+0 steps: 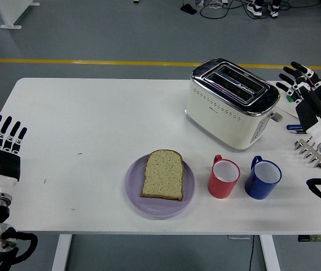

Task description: Push plate across desktop,pick up the break from the machine,place the break in the plate

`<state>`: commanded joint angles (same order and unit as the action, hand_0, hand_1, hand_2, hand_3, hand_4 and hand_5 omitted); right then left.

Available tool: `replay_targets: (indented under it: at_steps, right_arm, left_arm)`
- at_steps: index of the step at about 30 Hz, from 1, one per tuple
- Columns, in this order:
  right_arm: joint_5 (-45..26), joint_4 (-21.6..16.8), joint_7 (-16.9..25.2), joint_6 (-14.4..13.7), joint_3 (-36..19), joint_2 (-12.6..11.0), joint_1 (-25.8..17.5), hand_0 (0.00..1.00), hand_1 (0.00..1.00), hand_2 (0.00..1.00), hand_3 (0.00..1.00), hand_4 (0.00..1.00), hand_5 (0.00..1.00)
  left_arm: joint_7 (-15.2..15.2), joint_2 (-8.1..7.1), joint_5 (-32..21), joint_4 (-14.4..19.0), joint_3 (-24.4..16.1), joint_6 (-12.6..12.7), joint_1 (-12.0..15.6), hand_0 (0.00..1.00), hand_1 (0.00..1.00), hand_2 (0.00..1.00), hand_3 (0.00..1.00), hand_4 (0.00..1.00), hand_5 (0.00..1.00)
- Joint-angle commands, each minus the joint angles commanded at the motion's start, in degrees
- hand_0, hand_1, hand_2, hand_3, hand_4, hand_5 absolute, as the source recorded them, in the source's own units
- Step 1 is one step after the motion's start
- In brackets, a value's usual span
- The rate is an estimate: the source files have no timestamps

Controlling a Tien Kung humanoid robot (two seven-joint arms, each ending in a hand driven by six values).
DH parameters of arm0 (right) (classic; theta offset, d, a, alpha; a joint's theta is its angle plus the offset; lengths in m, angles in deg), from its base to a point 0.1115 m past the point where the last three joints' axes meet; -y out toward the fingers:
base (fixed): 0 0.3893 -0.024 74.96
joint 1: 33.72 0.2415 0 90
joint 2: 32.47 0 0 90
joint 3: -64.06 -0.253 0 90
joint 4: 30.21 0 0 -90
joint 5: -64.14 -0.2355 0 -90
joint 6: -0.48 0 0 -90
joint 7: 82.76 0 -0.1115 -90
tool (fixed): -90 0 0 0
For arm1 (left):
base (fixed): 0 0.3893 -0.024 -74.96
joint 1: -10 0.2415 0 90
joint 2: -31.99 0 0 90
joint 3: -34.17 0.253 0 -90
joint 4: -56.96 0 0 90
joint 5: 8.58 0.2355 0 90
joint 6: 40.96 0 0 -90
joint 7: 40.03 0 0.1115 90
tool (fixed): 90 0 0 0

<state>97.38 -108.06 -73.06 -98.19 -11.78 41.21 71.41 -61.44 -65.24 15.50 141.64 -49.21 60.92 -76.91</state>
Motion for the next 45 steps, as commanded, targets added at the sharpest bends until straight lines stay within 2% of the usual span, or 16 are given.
replay_targets:
  at_steps: [9, 17, 28, 45]
  right_arm:
    - [-1.1, -0.4, -0.4, 1.1, -5.9, 0.3, -7.9, 0.72, 0.695, 0.711, 0.67, 0.545, 0.291]
    - [-0.4, -0.7, -0.7, 1.7, -8.2, 1.6, -12.0, 0.728, 0.7, 0.715, 0.674, 0.542, 0.298]
    - [-0.1, -1.3, -0.8, 1.8, -9.4, 1.4, -12.4, 0.728, 0.7, 0.716, 0.675, 0.54, 0.307]
    - [-0.7, -0.7, -0.5, 1.1, -9.6, 1.1, -12.9, 0.726, 0.701, 0.716, 0.675, 0.536, 0.341]
  left_arm:
    - [2.2, -0.23, 3.3, 1.8, -2.1, -0.6, 0.3, 0.754, 0.749, 0.757, 0.719, 0.519, 0.998]
    - [3.1, 0.07, 4.0, 2.0, -1.7, -1.1, 0.3, 0.763, 0.765, 0.775, 0.731, 0.521, 0.998]
    - [3.9, 0.27, 4.4, 1.7, -1.0, -1.3, 0.1, 0.765, 0.766, 0.779, 0.731, 0.525, 0.998]
    - [2.8, 0.11, 3.6, 1.8, 0.3, 0.3, -0.3, 0.769, 0.769, 0.784, 0.738, 0.533, 0.998]
